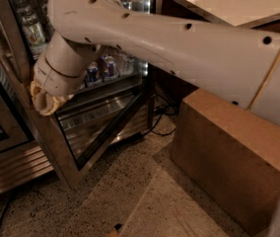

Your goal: Close right fridge door

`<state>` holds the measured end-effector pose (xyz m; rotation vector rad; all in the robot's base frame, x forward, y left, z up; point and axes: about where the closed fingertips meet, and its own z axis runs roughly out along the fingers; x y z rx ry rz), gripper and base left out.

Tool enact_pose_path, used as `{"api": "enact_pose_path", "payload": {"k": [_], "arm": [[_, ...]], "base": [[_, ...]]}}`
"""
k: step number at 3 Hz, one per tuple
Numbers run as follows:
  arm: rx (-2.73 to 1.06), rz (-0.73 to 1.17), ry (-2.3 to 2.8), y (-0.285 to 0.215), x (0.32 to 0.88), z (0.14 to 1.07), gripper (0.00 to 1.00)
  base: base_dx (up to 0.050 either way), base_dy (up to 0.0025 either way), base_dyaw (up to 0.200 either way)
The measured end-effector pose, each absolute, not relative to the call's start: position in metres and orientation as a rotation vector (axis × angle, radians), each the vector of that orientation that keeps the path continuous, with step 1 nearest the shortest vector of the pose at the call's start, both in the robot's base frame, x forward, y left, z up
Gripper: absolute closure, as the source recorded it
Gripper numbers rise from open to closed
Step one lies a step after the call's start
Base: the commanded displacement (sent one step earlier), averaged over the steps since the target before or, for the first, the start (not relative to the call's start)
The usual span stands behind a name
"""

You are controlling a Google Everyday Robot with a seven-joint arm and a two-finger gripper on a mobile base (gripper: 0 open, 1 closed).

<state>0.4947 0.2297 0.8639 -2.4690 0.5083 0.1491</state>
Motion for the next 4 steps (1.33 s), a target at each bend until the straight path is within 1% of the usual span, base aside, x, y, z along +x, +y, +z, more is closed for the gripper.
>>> {"api": "enact_pose_path", "payload": {"k": [3, 4], "arm": [[-2.469, 0.151, 0.527, 0.234, 0.53, 0.881, 1.0], [-2.469, 0.151, 0.527, 0.233, 0.529, 0.881, 1.0]], "base": [[0.0, 0.0, 0.0], [0.033, 0.00233, 0.15]]}}
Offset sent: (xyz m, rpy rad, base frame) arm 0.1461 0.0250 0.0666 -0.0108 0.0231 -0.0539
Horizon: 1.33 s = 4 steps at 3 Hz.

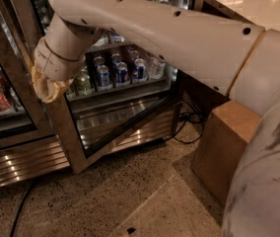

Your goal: Close right fridge door

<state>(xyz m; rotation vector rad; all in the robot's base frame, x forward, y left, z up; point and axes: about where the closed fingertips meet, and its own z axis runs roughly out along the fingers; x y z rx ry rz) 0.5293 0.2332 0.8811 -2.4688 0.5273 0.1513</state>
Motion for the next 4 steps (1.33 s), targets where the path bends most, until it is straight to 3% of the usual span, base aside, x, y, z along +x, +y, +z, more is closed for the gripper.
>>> {"api": "enact_pose_path", "payload": {"k": [1, 4], "arm": [[-2.469, 0.151, 0.527, 0.2332, 0.5293, 0.8811, 1.0], [-2.446, 0.154, 0.526, 0.2309, 0.5326, 0.8837, 1.0]], "base": [[0.033, 0.00247, 0.148], [0.0, 0.0, 0.0]]}}
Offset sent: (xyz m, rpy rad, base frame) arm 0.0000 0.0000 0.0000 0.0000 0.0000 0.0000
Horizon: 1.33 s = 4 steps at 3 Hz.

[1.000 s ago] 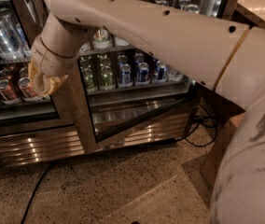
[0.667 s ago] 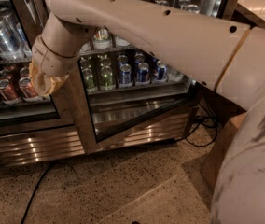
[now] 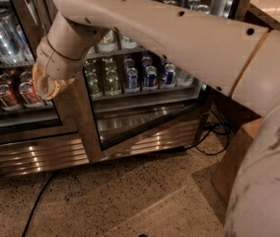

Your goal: Close right fridge door

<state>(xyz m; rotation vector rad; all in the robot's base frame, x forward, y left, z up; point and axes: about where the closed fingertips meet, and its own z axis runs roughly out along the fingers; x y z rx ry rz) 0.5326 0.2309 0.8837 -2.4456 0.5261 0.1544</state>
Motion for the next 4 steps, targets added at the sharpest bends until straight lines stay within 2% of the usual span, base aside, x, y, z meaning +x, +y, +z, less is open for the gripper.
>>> {"api": "enact_pose_path", "payload": {"k": [4], "arm": [[-2.219, 0.155, 0.543, 0.215, 0.561, 0.895, 1.0]], "base": [[0.0, 0.0, 0.0]]}}
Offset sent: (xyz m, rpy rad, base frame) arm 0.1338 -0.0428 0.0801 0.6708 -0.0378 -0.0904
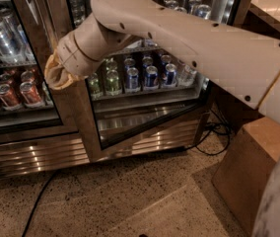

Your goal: Close right fridge door

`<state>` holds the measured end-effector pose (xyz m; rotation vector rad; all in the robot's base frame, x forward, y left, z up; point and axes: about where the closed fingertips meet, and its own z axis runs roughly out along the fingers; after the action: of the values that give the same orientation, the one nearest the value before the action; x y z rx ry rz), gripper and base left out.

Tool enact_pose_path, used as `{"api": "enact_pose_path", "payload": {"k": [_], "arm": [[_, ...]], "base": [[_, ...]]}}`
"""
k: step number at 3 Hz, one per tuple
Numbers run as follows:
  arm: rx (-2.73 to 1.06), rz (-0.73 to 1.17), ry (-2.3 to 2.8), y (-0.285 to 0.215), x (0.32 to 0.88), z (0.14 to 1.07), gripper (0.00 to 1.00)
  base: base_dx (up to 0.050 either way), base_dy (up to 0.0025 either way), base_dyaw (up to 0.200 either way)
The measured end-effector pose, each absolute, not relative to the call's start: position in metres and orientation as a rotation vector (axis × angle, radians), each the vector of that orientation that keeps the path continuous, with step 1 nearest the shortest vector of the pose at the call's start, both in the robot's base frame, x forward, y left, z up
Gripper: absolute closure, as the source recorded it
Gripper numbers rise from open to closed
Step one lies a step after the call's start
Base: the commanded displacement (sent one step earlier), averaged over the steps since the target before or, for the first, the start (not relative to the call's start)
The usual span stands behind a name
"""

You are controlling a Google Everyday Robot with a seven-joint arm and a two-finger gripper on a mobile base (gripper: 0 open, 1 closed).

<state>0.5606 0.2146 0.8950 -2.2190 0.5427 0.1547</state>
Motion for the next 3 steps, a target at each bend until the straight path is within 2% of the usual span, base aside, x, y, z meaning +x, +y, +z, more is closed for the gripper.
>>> {"api": "enact_pose_path", "payload": {"k": [1, 2, 3], "arm": [[-1.976, 0.186, 0.542, 0.209, 0.572, 0.896, 1.0], [-1.773, 0.159, 0.573, 0.178, 0.583, 0.909, 1.0], [-1.734, 0.106, 0.605, 0.139, 0.588, 0.916, 1.0]], "base": [[0.0, 0.0, 0.0], [0.0, 0.0, 0.0], [0.0, 0.0, 0.0]]}}
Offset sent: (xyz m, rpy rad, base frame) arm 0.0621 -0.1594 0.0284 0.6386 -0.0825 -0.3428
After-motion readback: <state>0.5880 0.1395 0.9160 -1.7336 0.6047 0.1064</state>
